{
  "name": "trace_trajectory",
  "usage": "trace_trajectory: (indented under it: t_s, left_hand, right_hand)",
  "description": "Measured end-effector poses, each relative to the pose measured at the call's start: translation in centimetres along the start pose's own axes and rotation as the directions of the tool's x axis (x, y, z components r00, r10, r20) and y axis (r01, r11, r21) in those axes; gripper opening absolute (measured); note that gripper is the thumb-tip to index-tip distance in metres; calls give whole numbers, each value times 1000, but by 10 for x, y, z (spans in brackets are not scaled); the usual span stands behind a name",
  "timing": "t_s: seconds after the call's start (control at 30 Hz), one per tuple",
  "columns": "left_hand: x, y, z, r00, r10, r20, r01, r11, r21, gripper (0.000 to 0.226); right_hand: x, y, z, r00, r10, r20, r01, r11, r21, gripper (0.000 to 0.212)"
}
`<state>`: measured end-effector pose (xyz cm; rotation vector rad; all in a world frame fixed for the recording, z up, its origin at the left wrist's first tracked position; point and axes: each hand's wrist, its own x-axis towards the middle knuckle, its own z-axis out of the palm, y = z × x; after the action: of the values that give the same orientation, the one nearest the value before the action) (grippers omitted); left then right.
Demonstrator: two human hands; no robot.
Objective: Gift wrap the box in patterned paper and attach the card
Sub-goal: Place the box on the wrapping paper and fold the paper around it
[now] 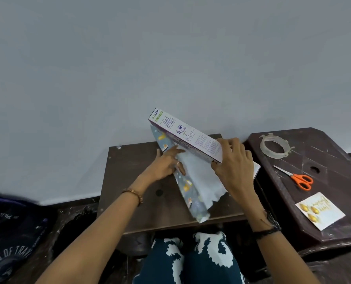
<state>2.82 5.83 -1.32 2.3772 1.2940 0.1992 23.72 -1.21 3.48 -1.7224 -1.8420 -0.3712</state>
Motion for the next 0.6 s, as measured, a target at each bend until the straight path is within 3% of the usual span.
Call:
trace_trajectory:
  t_s: [0.13,0.2,0.23,0.3,0.37,0.43,0.47,0.53,0.6]
  left_hand:
    - [-24,-31,-4,999,-23,37,28,991,-132,55]
    - [-34,-27,-11,987,-152,54,161,947,-278,47]
    - [-38,-20,-16,959,-284,13,270,895,-355,36]
    - [-37,-12,-19,825,-563,-37,456,704,-544,21]
    - [-35,-8,-14,713,-700,39,578,556,-598,42]
    - [-36,-1,-6,712,-695,101,673,635,-378,74]
    - [-37,4,0,728,-678,102,679,694,-241,79]
    - [-39,15,8,780,-625,33,626,776,-82,71]
    - [-38,17,11,831,-555,-31,551,830,-86,66]
  right_hand:
    - [-10,-4,-5,999,26,18,-27,999,35,58]
    - [-16,-6,-6,999,31,29,-33,998,51,57]
    - [-19,-7,-7,999,35,33,-36,998,58,57]
    - [-23,-10,-9,998,42,42,-45,996,82,57]
    - [-25,-14,-12,997,55,56,-60,992,109,56]
    - [-27,-19,-14,996,53,68,-61,991,116,56]
    - [-27,-21,-15,996,46,74,-55,992,116,56]
    - [-30,-23,-18,996,29,89,-39,993,115,58]
    - [-32,-22,-23,995,19,99,-31,992,119,57]
